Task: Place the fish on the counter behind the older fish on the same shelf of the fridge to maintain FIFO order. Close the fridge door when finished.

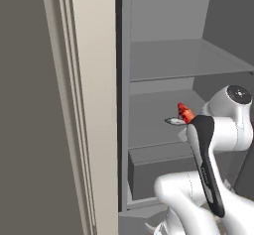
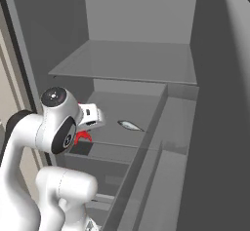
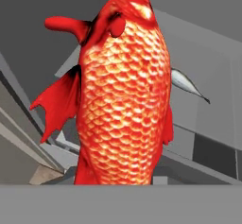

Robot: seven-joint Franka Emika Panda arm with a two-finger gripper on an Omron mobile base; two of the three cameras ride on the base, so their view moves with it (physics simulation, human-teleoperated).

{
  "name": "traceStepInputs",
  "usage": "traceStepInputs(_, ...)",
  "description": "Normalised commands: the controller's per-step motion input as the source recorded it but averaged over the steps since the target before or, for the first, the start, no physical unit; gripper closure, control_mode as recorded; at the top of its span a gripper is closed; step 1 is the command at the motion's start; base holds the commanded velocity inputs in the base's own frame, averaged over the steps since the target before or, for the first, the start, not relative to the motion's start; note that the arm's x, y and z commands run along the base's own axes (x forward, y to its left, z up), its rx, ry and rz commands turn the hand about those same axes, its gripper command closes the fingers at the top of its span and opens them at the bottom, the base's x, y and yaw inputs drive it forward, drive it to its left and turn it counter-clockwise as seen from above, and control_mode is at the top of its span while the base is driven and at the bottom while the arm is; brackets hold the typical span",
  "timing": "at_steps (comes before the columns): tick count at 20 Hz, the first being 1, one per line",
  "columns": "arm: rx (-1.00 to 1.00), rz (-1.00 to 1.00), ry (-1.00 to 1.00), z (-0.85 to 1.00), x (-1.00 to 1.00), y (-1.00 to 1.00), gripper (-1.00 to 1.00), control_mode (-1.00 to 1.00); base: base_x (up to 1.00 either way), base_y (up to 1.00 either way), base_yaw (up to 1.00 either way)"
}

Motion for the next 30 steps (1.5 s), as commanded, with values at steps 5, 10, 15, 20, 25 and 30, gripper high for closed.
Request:
traceStepInputs(5, -0.14, 0.18, -0.51, -0.91, -0.50, 0.00, 1.00, -1.00, 0.00, 0.00, 0.00)
traceStepInputs(10, -0.13, 0.10, -0.38, -0.58, -0.10, 0.00, 1.00, -1.00, 0.00, 0.00, 0.00)
traceStepInputs(15, -0.14, 0.02, -0.15, -0.49, 0.20, 0.05, 1.00, -1.00, 0.00, 0.00, 0.00)
traceStepInputs(20, -0.12, 0.06, -0.11, -0.80, 0.55, 0.36, 1.00, -1.00, 0.00, 0.00, 0.00)
traceStepInputs(25, -0.02, 0.12, -0.17, -0.48, 0.41, 0.12, 1.00, -1.00, 0.00, 0.00, 0.00)
traceStepInputs(30, 0.00, 0.13, -0.07, -0.15, 0.33, -0.02, 1.00, -1.00, 0.00, 0.00, 0.00)
